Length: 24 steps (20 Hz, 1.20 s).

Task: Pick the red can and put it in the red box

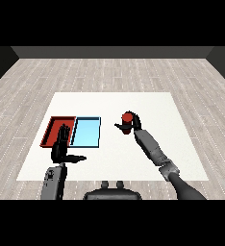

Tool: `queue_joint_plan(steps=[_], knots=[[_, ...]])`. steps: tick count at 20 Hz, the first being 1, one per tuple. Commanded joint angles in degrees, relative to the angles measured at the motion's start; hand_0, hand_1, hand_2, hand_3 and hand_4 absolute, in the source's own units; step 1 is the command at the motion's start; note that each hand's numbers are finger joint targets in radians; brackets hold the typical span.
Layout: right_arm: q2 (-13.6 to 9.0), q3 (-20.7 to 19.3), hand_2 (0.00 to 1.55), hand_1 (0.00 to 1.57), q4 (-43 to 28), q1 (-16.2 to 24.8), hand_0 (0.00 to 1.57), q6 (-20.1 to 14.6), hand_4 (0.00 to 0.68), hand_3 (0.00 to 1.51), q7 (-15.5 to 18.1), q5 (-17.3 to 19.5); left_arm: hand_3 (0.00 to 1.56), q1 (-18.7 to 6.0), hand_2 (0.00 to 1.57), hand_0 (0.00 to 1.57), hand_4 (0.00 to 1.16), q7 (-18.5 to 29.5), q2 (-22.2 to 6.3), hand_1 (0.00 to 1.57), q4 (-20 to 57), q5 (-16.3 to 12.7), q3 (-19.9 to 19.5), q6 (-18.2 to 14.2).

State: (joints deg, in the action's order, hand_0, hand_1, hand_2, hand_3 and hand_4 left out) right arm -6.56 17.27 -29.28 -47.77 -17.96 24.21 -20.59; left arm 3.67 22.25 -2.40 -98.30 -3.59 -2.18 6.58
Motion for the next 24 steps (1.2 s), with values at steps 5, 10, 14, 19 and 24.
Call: queue_joint_plan(steps=[5, 10, 14, 19, 24], knots=[[-8.33, 3.24, 1.46, 1.53, -26.70, 11.72, 1.53, -3.19, 0.567, 1.39, -6.90, 2.36, 0.00, 0.12, 0.00, 0.00, 0.00, -9.81, 2.16, 0.00, -5.58, -0.65, 7.45, 1.25], [-13.96, 2.56, 1.46, 1.49, -44.35, 18.86, 1.49, -4.97, 0.582, 1.40, -13.04, 3.58, 0.00, -1.62, 0.00, 0.00, 0.00, -12.89, 2.37, 0.00, -5.83, 1.55, 11.53, -2.50], [-9.87, 5.88, 1.46, 1.49, -52.25, 20.72, 1.49, -11.38, 0.582, 1.40, -19.65, 9.55, 0.00, -3.90, 0.00, 0.00, 0.00, -16.96, 2.38, 0.00, -8.29, 1.20, 13.28, -4.80], [-8.63, 4.80, 1.45, 1.50, -54.57, 21.17, 1.50, -11.12, 0.591, 1.40, -20.42, 13.67, 0.00, -4.24, 0.00, 0.00, 0.00, -16.03, 2.39, 0.00, -2.65, 6.11, 22.07, -11.88], [-9.23, 4.12, 1.46, 1.50, -64.91, 26.24, 1.50, -11.05, 0.584, 1.39, -26.65, 17.12, 0.00, -9.91, 0.00, 0.00, 0.00, -24.01, 2.39, 0.00, -3.54, 5.84, 23.67, -14.40]])
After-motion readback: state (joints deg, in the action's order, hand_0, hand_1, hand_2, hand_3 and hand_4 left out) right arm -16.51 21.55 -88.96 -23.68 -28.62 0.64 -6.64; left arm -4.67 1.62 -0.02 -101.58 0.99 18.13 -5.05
